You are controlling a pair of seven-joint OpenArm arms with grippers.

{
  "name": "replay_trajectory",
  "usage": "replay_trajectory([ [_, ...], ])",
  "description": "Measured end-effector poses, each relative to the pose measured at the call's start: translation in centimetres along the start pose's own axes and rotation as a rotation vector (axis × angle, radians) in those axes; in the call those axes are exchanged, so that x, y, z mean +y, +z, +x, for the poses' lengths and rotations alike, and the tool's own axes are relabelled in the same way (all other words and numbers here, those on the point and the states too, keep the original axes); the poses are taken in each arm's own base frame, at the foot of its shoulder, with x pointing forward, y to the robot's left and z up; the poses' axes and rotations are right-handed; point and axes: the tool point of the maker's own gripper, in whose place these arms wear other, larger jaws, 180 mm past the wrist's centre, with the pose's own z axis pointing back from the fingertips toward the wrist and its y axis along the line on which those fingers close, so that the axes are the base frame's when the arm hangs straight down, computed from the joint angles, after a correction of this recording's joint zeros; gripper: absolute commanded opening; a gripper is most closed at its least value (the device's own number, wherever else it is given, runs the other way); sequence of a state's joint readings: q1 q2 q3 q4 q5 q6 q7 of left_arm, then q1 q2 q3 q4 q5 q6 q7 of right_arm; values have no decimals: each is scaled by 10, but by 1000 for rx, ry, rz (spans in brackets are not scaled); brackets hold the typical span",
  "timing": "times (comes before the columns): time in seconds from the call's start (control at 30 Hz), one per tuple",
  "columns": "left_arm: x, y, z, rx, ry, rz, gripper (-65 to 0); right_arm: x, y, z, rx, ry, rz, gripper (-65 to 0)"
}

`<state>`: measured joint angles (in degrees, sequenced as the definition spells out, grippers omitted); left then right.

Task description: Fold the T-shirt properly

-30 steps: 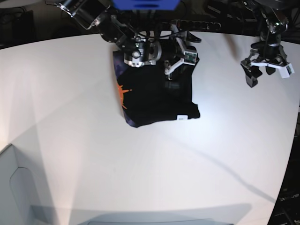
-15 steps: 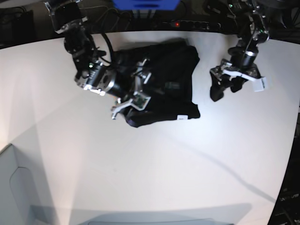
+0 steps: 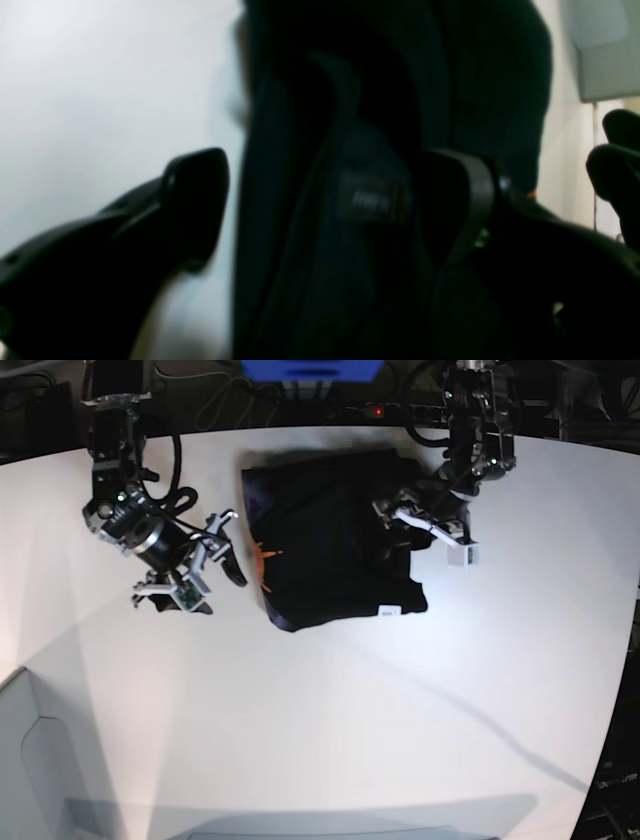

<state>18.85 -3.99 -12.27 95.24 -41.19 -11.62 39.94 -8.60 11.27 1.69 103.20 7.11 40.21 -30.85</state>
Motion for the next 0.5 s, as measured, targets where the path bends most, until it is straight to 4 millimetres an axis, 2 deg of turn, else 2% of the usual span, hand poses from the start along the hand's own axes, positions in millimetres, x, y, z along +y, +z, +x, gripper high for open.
replay_trajectory([
  [0.03, -1, -3, -1, 6, -2, -3, -175, -3, 1, -1, 2, -3, -8, -249],
  [0.1, -4, -9, -5, 25, -3, -12, -304, -8, 3, -1, 0, -9, -24, -249],
  [0.27, -4, -19, -15, 65, 6, -19, -646, -23, 10, -6, 4, -27, -68, -249],
  [0.5, -10, -24, -12, 139, -154, -53, -650, -42, 25, -20, 27, -68, -137, -249],
])
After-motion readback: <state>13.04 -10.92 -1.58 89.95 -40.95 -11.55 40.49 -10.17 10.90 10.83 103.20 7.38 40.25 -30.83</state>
